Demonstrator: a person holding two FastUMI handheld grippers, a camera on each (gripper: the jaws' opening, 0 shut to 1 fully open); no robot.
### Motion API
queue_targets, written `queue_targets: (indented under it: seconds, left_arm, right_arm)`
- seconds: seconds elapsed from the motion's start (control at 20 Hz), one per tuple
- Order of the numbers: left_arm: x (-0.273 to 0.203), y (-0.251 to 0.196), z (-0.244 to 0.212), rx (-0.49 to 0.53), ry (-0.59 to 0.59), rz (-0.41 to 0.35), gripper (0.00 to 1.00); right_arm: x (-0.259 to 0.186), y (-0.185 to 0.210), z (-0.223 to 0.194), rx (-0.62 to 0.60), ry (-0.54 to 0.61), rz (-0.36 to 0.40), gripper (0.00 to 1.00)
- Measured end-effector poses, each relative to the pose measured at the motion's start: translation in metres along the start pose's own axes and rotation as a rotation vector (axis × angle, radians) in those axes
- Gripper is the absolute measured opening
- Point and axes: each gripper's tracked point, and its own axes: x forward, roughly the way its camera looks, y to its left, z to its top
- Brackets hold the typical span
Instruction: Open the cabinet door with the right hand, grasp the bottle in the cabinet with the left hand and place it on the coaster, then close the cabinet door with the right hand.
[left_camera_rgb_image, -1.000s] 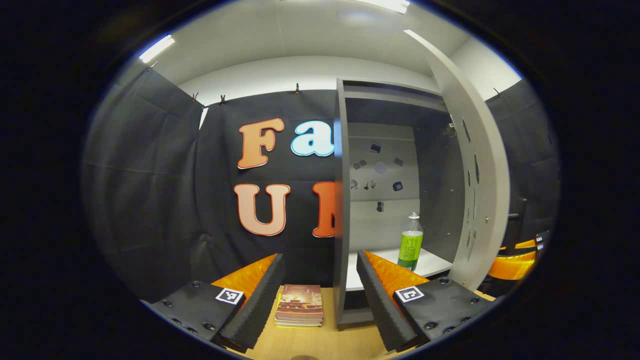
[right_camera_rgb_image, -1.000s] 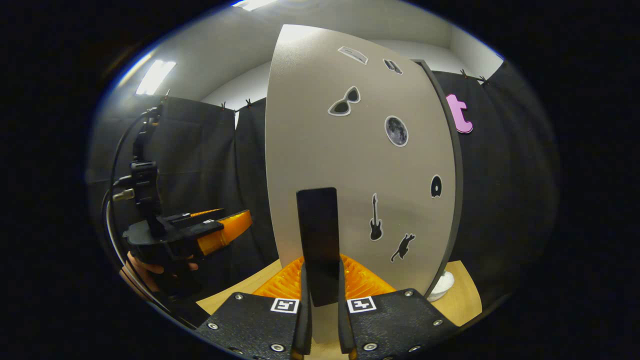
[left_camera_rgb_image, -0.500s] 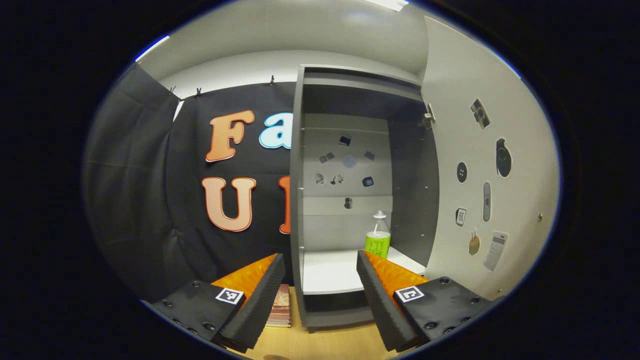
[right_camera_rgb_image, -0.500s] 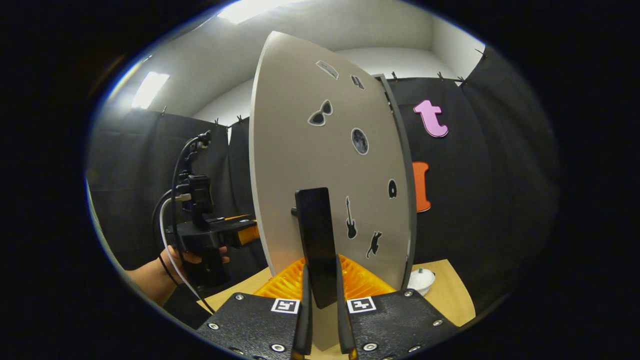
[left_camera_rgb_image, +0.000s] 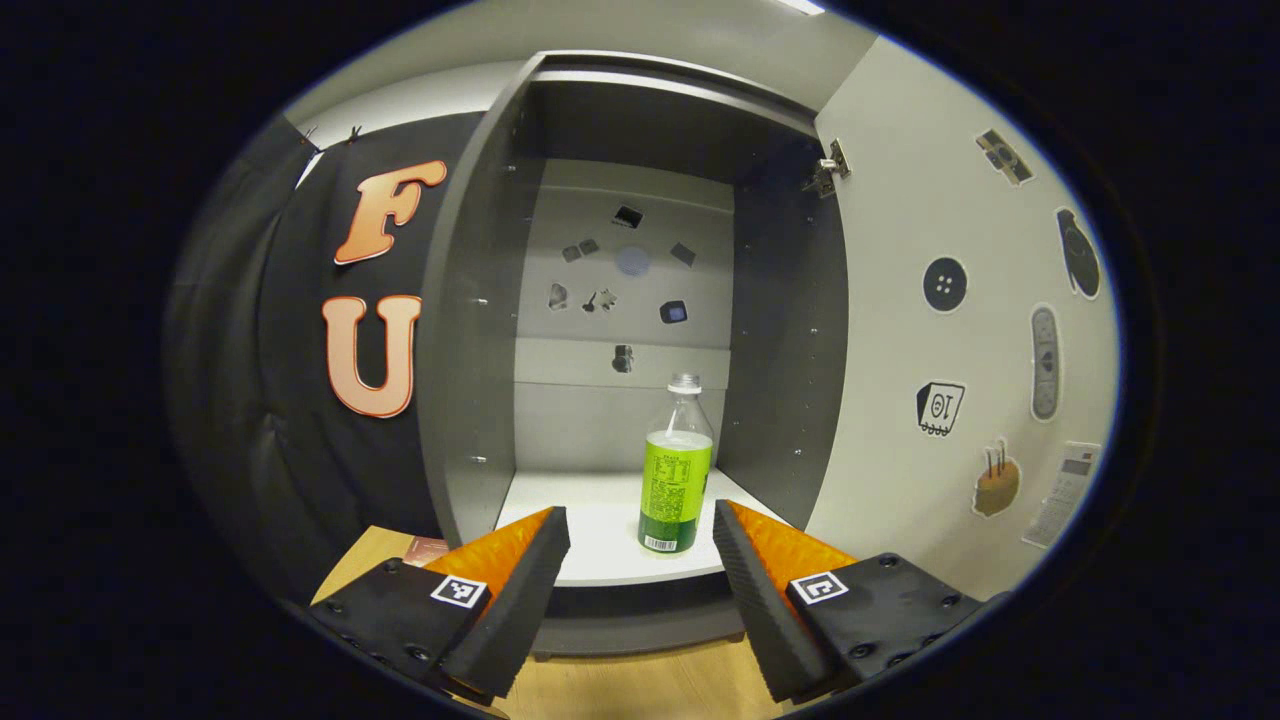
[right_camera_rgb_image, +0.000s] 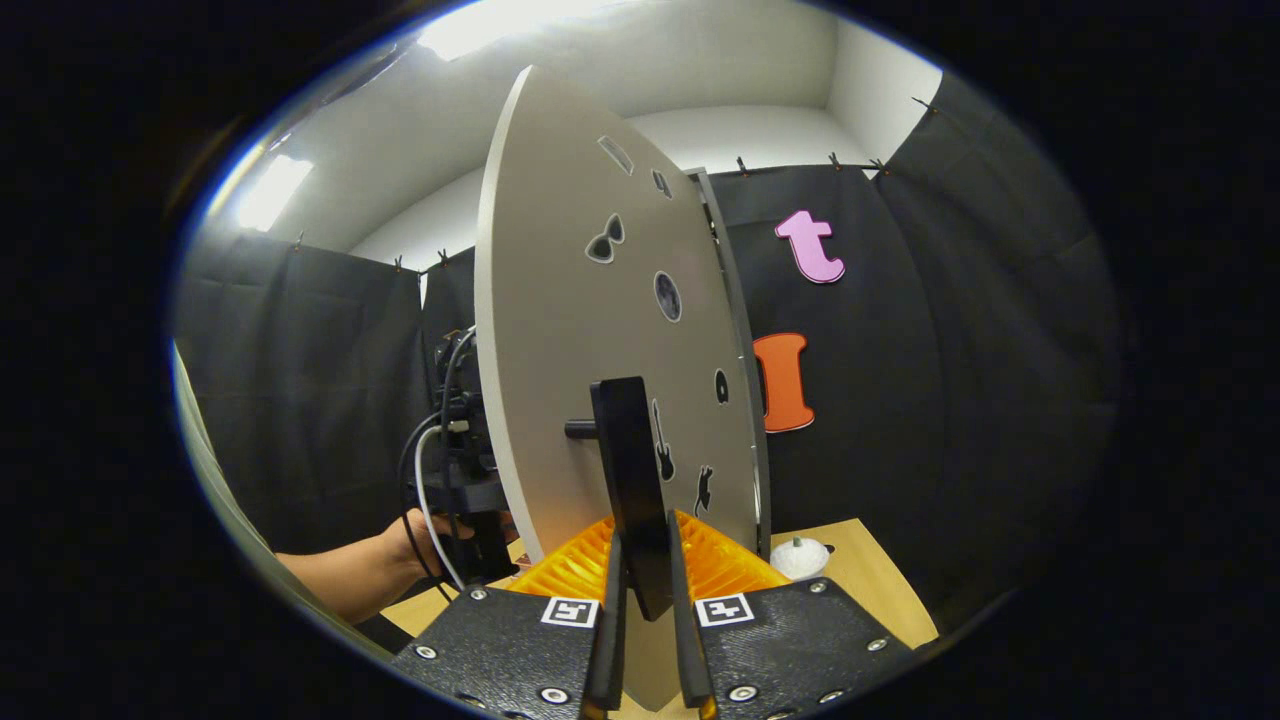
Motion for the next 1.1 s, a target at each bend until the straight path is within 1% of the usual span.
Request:
queue_targets:
  seconds: [0.1,0.15,0.2,0.25,0.3,0.35,0.4,0.45,0.5,0.55,0.65,0.75,0.85,1.05,1.1]
  left_arm:
    - [0.020,-0.006,-0.008,-0.005,0.022,-0.002,0.95]
    - [0.031,-0.009,-0.014,-0.008,0.035,0.002,0.95]
    - [0.040,-0.011,-0.019,-0.014,0.044,0.002,0.94]
    - [0.050,-0.014,-0.024,-0.022,0.053,0.001,0.96]
    - [0.061,-0.018,-0.027,-0.028,0.059,-0.004,0.95]
    - [0.069,-0.021,-0.031,-0.029,0.067,-0.006,0.95]
    - [0.077,-0.023,-0.034,-0.028,0.072,-0.008,0.95]
    - [0.086,-0.027,-0.034,-0.028,0.072,-0.010,0.95]
    - [0.094,-0.029,-0.035,-0.032,0.074,-0.015,0.96]
    - [0.103,-0.030,-0.036,-0.035,0.077,-0.013,0.96]
    - [0.119,-0.032,-0.037,-0.050,0.084,-0.012,0.96]
    - [0.135,-0.034,-0.036,-0.060,0.082,-0.021,0.96]
    - [0.148,-0.035,-0.036,-0.042,0.081,-0.022,0.95]
    - [0.171,-0.035,-0.039,0.026,0.092,-0.021,0.94]
    - [0.175,-0.035,-0.039,0.042,0.089,-0.022,0.94]
  right_arm:
    - [-0.001,-0.003,0.000,0.022,0.003,-0.009,0.23]
    - [-0.001,-0.004,-0.002,0.034,0.012,-0.014,0.18]
    - [-0.001,-0.004,-0.004,0.043,0.018,-0.020,0.34]
    - [0.000,-0.006,-0.005,0.049,0.021,-0.027,0.28]
    - [0.000,-0.008,-0.006,0.047,0.022,-0.040,0.29]
    - [-0.004,-0.014,-0.005,0.038,0.016,-0.061,0.34]
    - [-0.004,-0.017,-0.004,0.028,0.009,-0.081,0.36]
    - [-0.005,-0.021,-0.002,0.022,0.000,-0.095,0.42]
    - [-0.007,-0.024,0.000,0.018,-0.010,-0.109,0.52]
    - [-0.008,-0.026,0.001,0.012,-0.017,-0.122,0.50]
    - [-0.012,-0.031,0.004,-0.004,-0.026,-0.153,0.54]
    - [-0.012,-0.037,0.008,-0.022,-0.035,-0.187,0.55]
    - [-0.015,-0.046,0.009,-0.036,-0.041,-0.218,0.55]
    - [-0.022,-0.068,0.013,-0.039,-0.050,-0.281,0.55]
    - [-0.026,-0.073,0.014,-0.042,-0.052,-0.294,0.62]
